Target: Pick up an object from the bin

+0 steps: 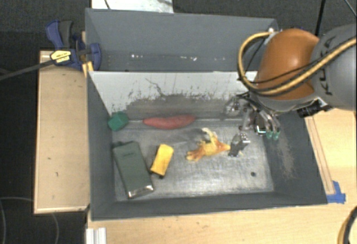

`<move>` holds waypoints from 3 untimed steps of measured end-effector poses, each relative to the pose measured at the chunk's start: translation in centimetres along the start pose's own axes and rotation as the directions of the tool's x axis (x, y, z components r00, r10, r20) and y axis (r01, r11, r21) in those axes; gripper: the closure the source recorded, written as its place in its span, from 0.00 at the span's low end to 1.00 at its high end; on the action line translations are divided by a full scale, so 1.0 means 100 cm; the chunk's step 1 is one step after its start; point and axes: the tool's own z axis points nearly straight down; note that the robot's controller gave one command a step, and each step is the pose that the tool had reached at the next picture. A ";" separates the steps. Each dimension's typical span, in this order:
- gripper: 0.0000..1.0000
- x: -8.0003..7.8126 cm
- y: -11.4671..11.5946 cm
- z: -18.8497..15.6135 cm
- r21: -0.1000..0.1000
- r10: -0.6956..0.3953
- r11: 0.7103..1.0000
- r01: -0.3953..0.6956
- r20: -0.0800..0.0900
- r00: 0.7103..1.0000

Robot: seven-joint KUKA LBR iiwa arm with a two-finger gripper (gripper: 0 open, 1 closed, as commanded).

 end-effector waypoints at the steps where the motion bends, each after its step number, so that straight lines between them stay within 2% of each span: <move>1: 0.00 -0.002 0.000 -0.004 0.000 -0.001 1.000 0.001 0.008 1.000; 2: 0.00 0.001 0.023 0.041 0.005 -0.248 0.969 0.247 0.015 0.969; 3: 0.00 0.004 0.037 0.088 0.001 -0.399 0.917 0.399 0.004 0.917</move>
Offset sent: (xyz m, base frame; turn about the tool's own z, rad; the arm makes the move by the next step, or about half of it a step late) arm -0.0079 0.0475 -0.0919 -0.4744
